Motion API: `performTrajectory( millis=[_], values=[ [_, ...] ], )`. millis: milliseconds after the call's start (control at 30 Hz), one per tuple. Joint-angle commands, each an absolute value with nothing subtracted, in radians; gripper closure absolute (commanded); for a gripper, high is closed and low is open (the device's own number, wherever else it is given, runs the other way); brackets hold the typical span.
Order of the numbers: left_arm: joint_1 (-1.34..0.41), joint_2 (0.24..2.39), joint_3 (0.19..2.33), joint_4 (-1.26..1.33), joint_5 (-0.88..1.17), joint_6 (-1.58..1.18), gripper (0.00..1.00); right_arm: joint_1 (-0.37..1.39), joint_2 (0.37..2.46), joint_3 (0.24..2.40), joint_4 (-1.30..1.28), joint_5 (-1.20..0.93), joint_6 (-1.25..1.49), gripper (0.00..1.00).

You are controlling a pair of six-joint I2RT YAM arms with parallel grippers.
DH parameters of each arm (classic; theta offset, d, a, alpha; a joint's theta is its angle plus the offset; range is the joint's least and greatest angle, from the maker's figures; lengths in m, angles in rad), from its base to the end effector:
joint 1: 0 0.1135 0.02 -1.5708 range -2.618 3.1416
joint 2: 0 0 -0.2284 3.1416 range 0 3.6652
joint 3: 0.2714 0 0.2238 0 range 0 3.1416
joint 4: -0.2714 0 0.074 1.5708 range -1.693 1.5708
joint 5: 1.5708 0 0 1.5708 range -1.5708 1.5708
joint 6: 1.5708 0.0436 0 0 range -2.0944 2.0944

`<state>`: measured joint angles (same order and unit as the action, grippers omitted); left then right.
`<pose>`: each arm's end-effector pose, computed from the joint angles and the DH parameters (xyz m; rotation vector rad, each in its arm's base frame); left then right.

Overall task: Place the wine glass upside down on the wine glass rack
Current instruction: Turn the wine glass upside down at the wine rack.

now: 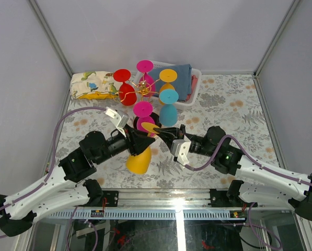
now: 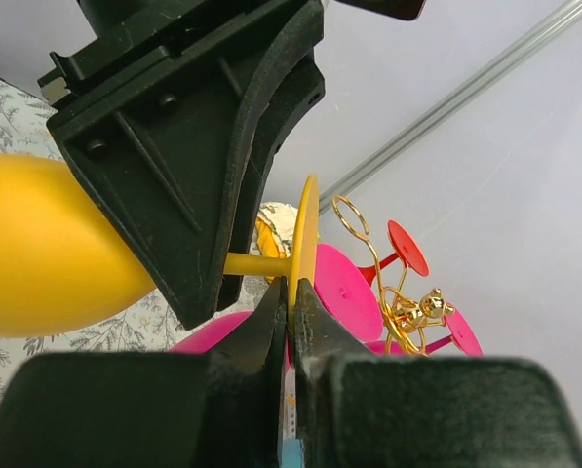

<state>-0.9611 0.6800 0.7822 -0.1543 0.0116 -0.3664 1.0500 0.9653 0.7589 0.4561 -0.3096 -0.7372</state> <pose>0.0959 -0.1382 0.3327 0.5143 1.6458 -1.0162 0.1006 0.2020 0.3444 -1.1965 0.6214 0.4687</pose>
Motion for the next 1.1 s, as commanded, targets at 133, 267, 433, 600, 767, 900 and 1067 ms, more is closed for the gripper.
performTrajectory(
  millis=[133, 267, 433, 600, 767, 900, 1067],
  values=[
    [-0.959, 0.672, 0.782, -0.072, 0.055, -0.350, 0.74, 1.062, 0.948, 0.757, 0.543, -0.307, -0.728, 1.00],
    [-0.960, 0.667, 0.780, -0.088, 0.064, -0.347, 0.74, 1.062, 0.945, 0.751, 0.558, -0.282, -0.729, 1.00],
    [-0.959, 0.656, 0.776, -0.108, 0.065, -0.342, 0.54, 1.062, 0.937, 0.749, 0.557, -0.282, -0.732, 1.00],
    [-0.960, 0.637, 0.772, -0.126, 0.046, -0.335, 0.59, 1.062, 0.931, 0.738, 0.557, -0.283, -0.735, 1.00],
    [-0.959, 0.632, 0.768, -0.137, 0.045, -0.333, 0.63, 1.062, 0.932, 0.740, 0.560, -0.289, -0.723, 1.00],
    [-0.959, 0.643, 0.766, -0.123, 0.066, -0.339, 0.69, 1.062, 0.938, 0.751, 0.561, -0.297, -0.721, 1.00],
    [-0.960, 0.658, 0.762, -0.117, 0.071, -0.337, 0.70, 1.063, 0.942, 0.753, 0.571, -0.298, -0.716, 1.00]
  ],
)
